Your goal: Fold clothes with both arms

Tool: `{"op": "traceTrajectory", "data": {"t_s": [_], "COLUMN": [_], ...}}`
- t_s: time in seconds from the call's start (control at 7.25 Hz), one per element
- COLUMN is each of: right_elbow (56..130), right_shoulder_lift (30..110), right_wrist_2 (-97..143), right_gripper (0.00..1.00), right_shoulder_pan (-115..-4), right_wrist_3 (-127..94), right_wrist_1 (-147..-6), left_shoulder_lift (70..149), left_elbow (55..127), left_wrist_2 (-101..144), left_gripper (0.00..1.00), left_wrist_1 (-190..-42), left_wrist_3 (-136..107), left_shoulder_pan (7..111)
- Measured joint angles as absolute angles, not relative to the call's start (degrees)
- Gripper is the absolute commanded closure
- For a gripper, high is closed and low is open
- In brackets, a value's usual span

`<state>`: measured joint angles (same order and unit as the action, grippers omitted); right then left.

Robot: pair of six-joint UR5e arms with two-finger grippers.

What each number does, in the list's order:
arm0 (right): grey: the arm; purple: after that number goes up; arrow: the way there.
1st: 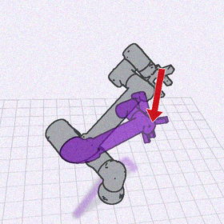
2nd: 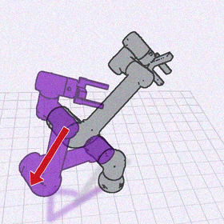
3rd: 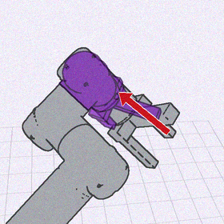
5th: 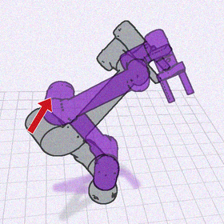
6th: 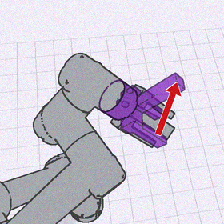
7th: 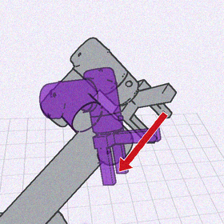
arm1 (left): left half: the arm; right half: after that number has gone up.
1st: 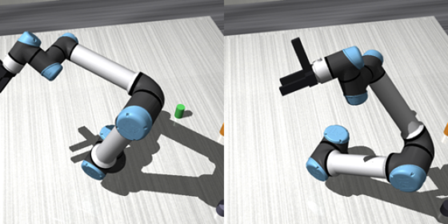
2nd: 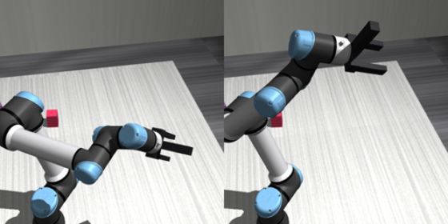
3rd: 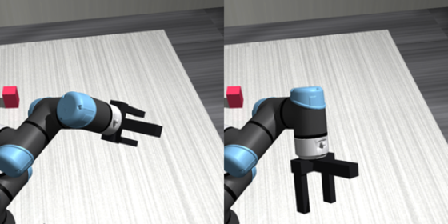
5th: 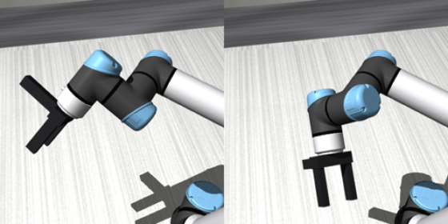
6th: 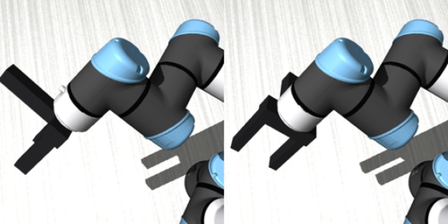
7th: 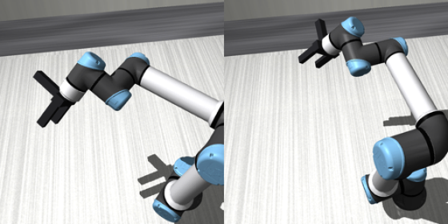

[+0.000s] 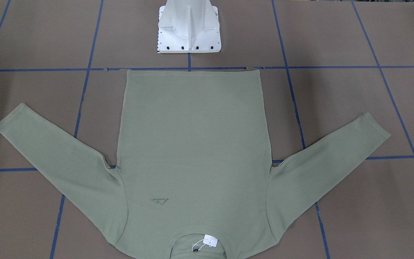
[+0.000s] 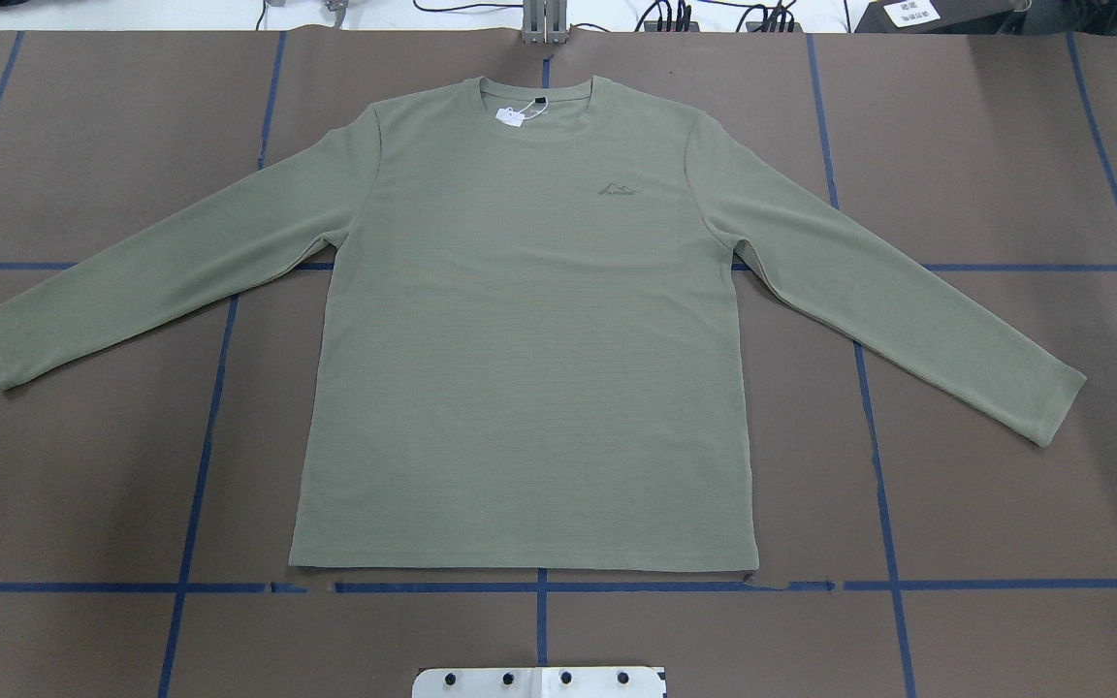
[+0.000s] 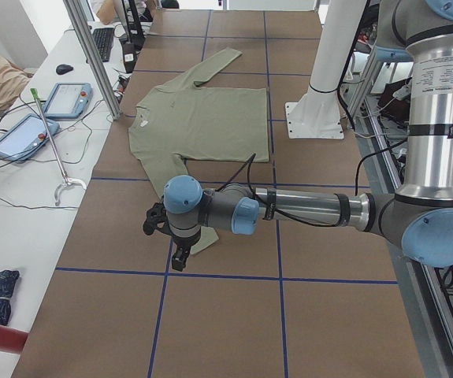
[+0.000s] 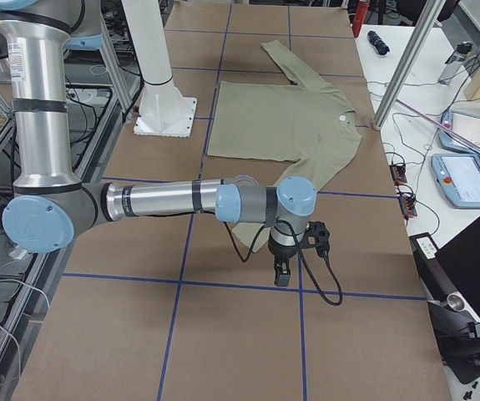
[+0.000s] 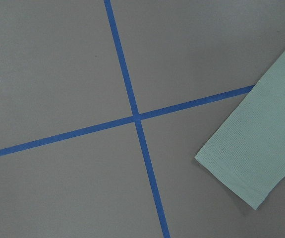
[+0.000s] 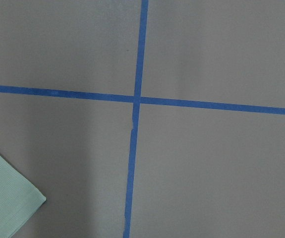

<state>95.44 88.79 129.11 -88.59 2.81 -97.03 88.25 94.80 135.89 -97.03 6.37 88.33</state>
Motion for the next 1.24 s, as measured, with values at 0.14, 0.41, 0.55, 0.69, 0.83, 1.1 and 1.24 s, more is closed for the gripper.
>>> {"op": "traceTrajectory", "data": {"t_s": [0.14,0.41,0.55,0.69,0.83,1.1,1.24], "right_elbow": [95.4,95.8,96.9,98.5,100.9,105.6,106.2], "right_shoulder_lift": [88.8,88.8,88.7,88.7,88.4,86.8,85.5], "right_wrist_2": [129.1,129.1,129.2,129.3,129.3,128.9,129.1], "right_gripper": [0.0,0.0,0.0,0.0,0.0,0.0,0.0], "right_shoulder_pan": [-88.6,-88.4,-88.1,-87.3,-86.0,-83.7,-83.4], "right_wrist_3": [2.8,2.9,2.9,2.8,2.6,1.7,-0.4], "right_wrist_1": [-97.0,-97.0,-97.1,-97.1,-96.9,-95.8,-94.5], "left_shoulder_lift": [88.2,88.0,87.4,86.7,86.4,87.6,88.7], "left_elbow": [95.1,96.9,99.4,101.4,102.4,101.1,100.0], "left_wrist_2": [135.9,136.0,136.0,135.9,135.7,135.2,134.8], "left_gripper": [0.0,0.0,0.0,0.0,0.0,0.0,0.0], "left_wrist_1": [-97.0,-97.1,-97.1,-97.1,-97.6,-104.2,-108.0], "left_wrist_3": [6.3,6.4,6.5,6.5,6.5,6.0,5.6], "left_shoulder_pan": [88.3,88.3,88.3,88.2,88.0,88.0,88.0]}}
